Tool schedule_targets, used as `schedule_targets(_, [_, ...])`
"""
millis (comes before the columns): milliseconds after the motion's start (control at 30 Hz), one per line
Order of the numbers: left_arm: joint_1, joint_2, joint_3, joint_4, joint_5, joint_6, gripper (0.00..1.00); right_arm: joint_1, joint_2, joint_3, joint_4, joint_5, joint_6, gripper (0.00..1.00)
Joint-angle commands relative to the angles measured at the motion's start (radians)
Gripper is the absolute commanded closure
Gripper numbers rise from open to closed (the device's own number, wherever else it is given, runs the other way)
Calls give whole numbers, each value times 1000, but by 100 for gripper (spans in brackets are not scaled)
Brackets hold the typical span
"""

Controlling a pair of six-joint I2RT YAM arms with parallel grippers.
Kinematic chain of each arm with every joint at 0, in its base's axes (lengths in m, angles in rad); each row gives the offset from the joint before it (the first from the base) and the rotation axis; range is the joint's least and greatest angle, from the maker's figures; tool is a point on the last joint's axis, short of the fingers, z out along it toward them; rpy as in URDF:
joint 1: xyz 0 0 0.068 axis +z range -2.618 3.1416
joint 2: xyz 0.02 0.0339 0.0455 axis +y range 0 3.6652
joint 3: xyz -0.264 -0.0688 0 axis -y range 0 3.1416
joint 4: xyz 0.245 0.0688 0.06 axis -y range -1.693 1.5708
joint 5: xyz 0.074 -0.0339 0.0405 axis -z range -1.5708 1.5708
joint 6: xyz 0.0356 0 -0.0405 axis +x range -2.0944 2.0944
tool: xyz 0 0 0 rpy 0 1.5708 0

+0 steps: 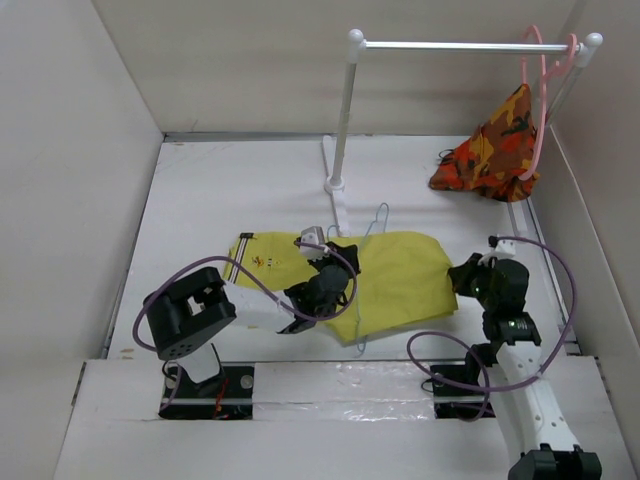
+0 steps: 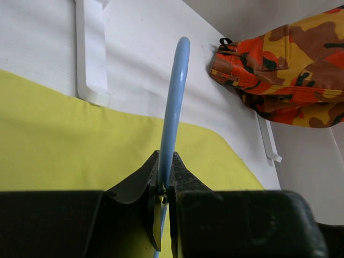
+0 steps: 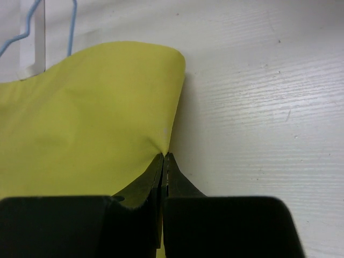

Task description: Place the trousers on the hanger

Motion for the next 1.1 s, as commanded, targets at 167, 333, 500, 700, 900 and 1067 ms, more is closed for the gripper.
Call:
schedule_targets(167, [-14,-84,-21,-30,-102,88,100,-55,87,30,104,78,16,100])
schedule_targets(333, [-14,-52,-24,-57,-76,74,100,-149,116,96,127,5,-9,100])
schedule_targets(500, [-14,-28,-18,-68,-82,65,100,-181,133,171,81,-12,-53,100])
schedule_targets(700, [-14,-49,-5,-62,-90,117,100,-293,228,141,139,-63,-102,100])
schedule_targets(900, [-34,-51,13,-34,-44,217,100,-355,360,151,228,-159,-127,100])
schedule_targets(1067, [-55,-64,44,-31,-15,234,100,-355,383,133,249,-219,-124,100])
